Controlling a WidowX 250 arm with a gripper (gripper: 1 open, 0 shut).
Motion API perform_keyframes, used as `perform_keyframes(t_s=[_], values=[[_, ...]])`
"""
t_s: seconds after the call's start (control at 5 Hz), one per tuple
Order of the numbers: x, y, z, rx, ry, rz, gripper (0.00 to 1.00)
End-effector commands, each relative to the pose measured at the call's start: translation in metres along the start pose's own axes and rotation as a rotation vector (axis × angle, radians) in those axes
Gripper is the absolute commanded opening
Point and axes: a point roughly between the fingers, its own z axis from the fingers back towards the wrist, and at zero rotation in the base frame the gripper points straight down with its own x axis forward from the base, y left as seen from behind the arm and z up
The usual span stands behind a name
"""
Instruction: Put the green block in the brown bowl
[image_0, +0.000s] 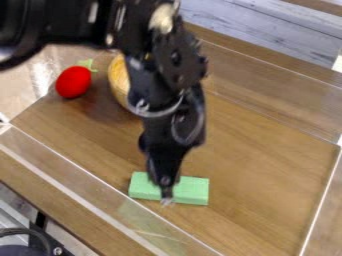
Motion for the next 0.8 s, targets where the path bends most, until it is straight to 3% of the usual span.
perform_keyframes(t_s=[0.0,0.2,0.6], values=[[0.0125,0.0046,0.0143,0.027,-0.039,-0.062,0.00],[0.0119,0.0008,0.0187,0.021,-0.052,-0.058,1.00],[0.0030,0.0048,0.0132,-0.016,-0.071,-0.088,1.00]])
